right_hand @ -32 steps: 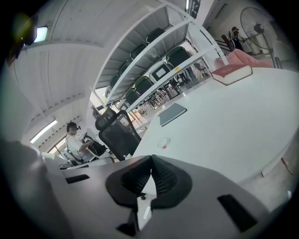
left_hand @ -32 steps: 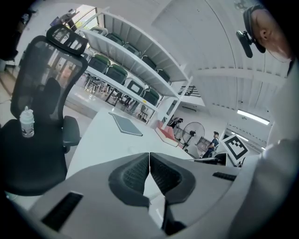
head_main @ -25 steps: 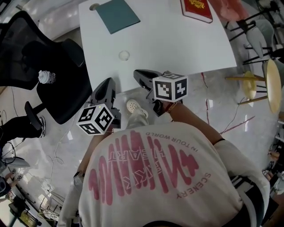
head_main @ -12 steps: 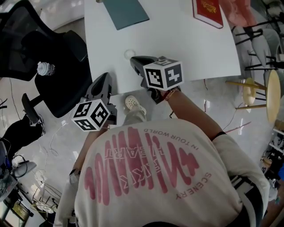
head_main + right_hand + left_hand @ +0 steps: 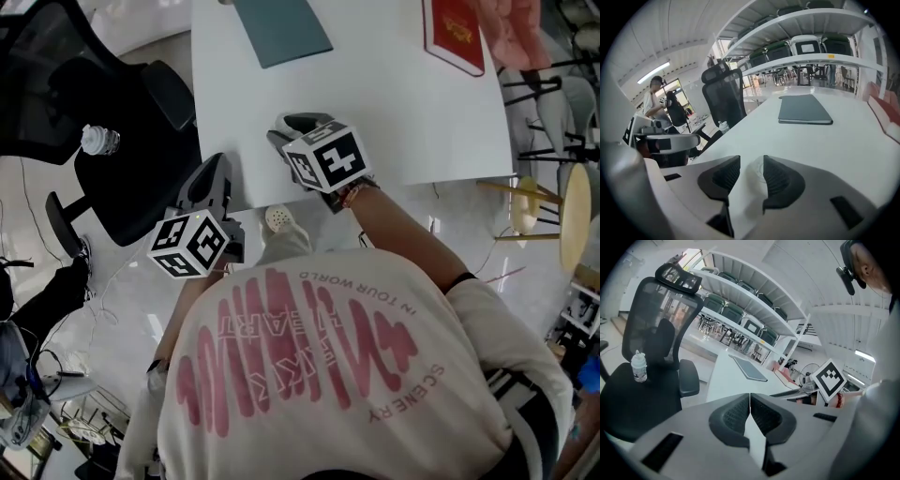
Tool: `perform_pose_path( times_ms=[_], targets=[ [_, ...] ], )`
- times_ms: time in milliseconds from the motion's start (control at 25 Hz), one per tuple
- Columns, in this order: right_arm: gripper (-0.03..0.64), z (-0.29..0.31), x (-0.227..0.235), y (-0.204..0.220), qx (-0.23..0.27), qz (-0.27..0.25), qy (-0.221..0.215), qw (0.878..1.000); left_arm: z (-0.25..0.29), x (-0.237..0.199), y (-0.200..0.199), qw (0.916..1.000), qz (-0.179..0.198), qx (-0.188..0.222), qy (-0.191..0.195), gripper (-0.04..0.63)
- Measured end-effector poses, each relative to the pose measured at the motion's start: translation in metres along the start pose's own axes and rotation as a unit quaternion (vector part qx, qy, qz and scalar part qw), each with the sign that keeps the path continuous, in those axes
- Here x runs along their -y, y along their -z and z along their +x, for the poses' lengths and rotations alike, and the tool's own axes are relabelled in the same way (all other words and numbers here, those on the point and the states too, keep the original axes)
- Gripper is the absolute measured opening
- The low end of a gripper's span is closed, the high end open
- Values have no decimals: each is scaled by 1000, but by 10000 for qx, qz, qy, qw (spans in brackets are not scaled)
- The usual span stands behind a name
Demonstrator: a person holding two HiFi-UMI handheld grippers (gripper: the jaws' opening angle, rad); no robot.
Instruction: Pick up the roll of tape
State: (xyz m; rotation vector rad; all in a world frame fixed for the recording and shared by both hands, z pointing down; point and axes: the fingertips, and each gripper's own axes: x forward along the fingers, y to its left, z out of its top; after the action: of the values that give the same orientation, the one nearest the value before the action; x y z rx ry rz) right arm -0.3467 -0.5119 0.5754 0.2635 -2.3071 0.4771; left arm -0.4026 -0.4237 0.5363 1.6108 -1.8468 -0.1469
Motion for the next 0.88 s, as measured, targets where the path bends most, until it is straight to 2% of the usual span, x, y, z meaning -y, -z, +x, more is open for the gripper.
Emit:
perform_pose_path(
  times_ms=[400, 640, 880],
  targets=[
    [199, 9, -9, 12, -921, -410, 138, 9948, -13, -2, -22, 9996, -113, 259, 17, 25],
    [178, 8, -12, 17, -1177, -1091, 418, 9862, -17, 5, -28, 9992, -127, 387, 53, 25],
    [150, 1, -9, 16, -1283, -1056, 455, 9851, -24, 10, -38, 9988, -118, 473, 45, 25]
  ],
)
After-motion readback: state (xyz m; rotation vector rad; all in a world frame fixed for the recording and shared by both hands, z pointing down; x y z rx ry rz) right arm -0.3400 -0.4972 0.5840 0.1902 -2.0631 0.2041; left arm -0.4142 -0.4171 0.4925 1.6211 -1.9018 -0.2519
